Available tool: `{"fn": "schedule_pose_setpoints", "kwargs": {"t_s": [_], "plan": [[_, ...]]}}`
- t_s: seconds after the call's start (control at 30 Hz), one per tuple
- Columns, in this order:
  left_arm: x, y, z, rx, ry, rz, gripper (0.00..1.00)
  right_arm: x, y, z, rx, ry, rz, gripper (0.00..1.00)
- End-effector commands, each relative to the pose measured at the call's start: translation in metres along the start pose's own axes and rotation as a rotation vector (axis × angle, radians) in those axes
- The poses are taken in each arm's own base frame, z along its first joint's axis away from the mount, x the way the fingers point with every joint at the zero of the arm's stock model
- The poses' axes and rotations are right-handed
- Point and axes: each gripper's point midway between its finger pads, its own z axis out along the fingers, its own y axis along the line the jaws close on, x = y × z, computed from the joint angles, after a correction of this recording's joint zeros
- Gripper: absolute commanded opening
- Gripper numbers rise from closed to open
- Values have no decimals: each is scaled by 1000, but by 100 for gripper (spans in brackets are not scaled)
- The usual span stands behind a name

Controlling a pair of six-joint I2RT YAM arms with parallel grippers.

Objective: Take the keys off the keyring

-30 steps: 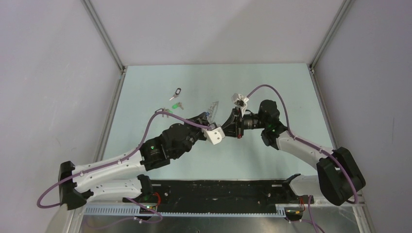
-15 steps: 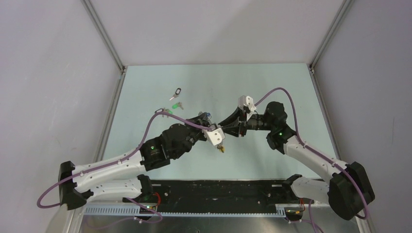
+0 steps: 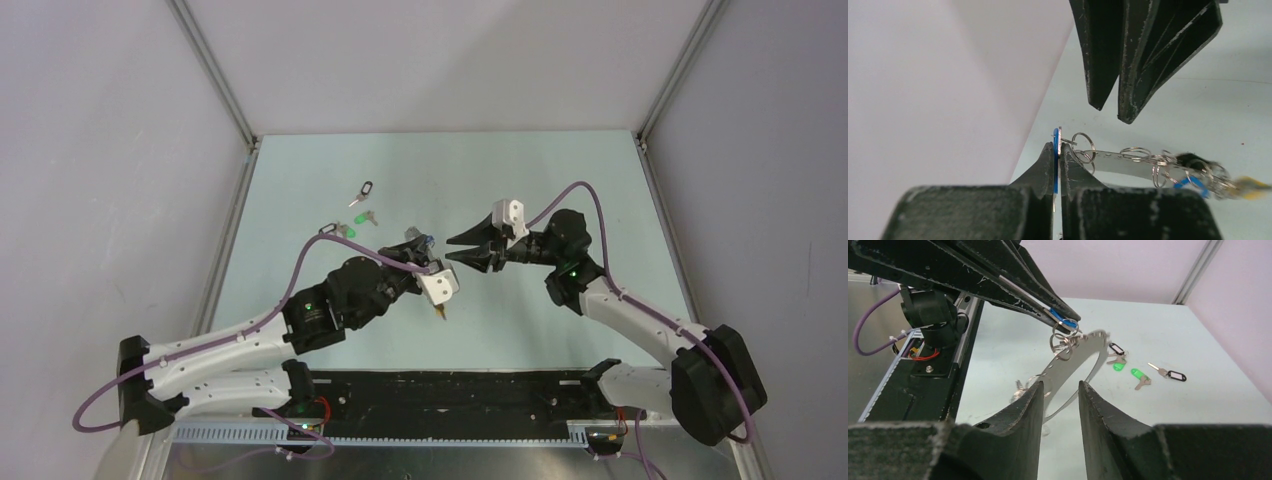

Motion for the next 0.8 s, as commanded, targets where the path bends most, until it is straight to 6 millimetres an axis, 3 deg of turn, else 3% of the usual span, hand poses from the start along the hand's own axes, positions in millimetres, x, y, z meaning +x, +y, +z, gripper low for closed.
{"fn": "schedule_pose_setpoints", "kwargs": {"t_s": [0.0, 0.77], "plan": [[-15, 10, -2, -27, -64, 5, 0, -14, -6, 3, -11, -57, -74, 37], [-19, 9, -4, -14, -85, -4, 0, -20, 11, 19, -152, -128, -24, 31]]}}
